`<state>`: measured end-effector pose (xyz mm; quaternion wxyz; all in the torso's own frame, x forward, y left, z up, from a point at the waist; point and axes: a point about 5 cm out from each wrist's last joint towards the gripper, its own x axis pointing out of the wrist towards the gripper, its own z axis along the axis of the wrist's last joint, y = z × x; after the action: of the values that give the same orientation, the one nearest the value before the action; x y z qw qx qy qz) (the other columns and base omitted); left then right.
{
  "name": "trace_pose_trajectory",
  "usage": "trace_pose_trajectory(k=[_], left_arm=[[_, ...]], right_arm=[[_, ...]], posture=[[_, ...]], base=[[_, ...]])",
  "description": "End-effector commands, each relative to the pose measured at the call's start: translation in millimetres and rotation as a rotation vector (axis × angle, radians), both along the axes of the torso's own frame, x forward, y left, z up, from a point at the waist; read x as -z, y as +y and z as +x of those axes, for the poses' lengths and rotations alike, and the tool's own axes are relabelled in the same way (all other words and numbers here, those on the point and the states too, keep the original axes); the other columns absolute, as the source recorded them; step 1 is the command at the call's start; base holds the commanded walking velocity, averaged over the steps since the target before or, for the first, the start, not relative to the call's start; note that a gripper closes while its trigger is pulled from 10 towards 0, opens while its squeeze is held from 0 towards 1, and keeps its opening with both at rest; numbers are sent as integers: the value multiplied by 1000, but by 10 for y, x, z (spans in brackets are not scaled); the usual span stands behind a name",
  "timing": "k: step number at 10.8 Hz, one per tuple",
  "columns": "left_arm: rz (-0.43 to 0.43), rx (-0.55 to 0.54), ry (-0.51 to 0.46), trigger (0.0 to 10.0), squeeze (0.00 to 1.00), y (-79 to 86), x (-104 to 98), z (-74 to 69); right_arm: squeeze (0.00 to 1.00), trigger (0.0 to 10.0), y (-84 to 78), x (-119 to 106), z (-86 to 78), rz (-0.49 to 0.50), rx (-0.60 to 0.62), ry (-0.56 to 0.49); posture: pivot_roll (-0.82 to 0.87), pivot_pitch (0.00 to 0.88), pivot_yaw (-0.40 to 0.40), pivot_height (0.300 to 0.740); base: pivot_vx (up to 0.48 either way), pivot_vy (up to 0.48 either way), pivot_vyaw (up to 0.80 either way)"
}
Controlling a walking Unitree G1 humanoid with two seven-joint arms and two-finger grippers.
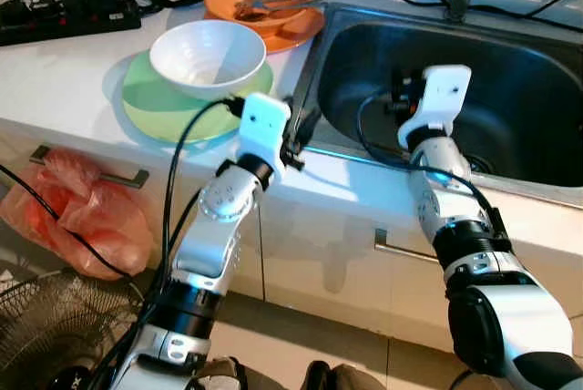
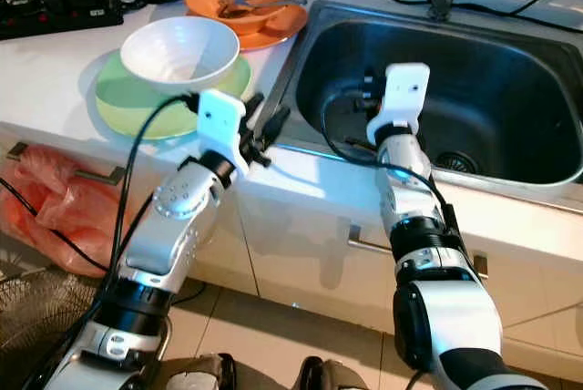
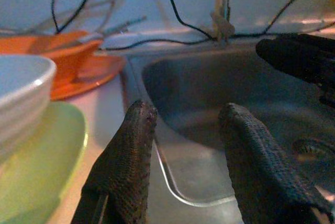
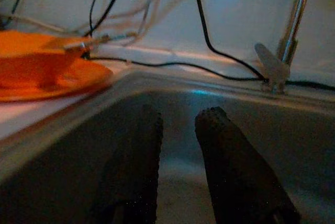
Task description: Kitchen organization
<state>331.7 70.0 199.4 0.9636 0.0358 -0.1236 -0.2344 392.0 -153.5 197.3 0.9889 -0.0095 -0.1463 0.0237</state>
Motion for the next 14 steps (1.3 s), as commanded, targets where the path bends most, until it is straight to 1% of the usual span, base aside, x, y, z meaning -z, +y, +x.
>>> trace_pose_trajectory(k=[1,3,4,5,6,7,8,9,10,11,12,13,14], left_arm=[[-4,-8,-34,10000,0,-14,-74,11],[-11,-29,-60,10000,0,12,-129,21],[-15,-41,-87,10000,0,36,-207,21],[-15,-48,-118,10000,0,51,-293,20],[-26,-56,-168,10000,0,71,-450,13],[-42,-89,-222,10000,0,146,-637,19],[-50,-124,-245,10000,0,221,-735,32],[-44,-174,-275,10000,0,350,-851,58],[-41,-233,-283,10000,0,537,-947,122],[-40,-264,-273,10000,0,627,-964,157],[-32,-317,-239,10000,0,796,-960,229],[-14,-348,-187,10000,0,932,-917,299],[-36,-407,-110,10000,0,1131,-855,377]], right_arm=[[0,10000,-6,-74,0,25,-4,-25],[0,10000,18,-181,-2,35,-17,-61],[0,10000,40,-173,-18,38,-27,-62],[0,10000,70,-145,-38,43,-40,-58],[0,10000,122,-54,-72,53,-58,-31],[0,10000,199,58,-118,59,-80,-1],[0,10000,241,108,-142,66,-91,13],[0,10000,284,132,-165,75,-103,21],[0,10000,326,129,-173,81,-114,23],[0,10000,338,128,-176,84,-117,25],[0,10000,356,128,-183,86,-122,26],[0,10000,369,133,-191,87,-126,28],[0,10000,374,140,-201,88,-129,32]], posture=[[84,161,-39,740],[81,165,-44,740],[81,166,-45,740],[83,167,-45,740],[86,167,-45,740],[90,166,-44,740],[90,167,-42,740],[92,166,-42,740],[98,164,-40,740],[98,162,-40,740],[98,161,-38,740],[97,160,-37,740],[96,156,-32,740]], base=[[0,0,0],[0,0,0],[0,0,0],[0,0,0],[0,0,0],[0,0,0],[0,0,0],[0,0,0],[0,0,0],[0,0,0],[0,0,0],[0,0,0],[0,0,0]])
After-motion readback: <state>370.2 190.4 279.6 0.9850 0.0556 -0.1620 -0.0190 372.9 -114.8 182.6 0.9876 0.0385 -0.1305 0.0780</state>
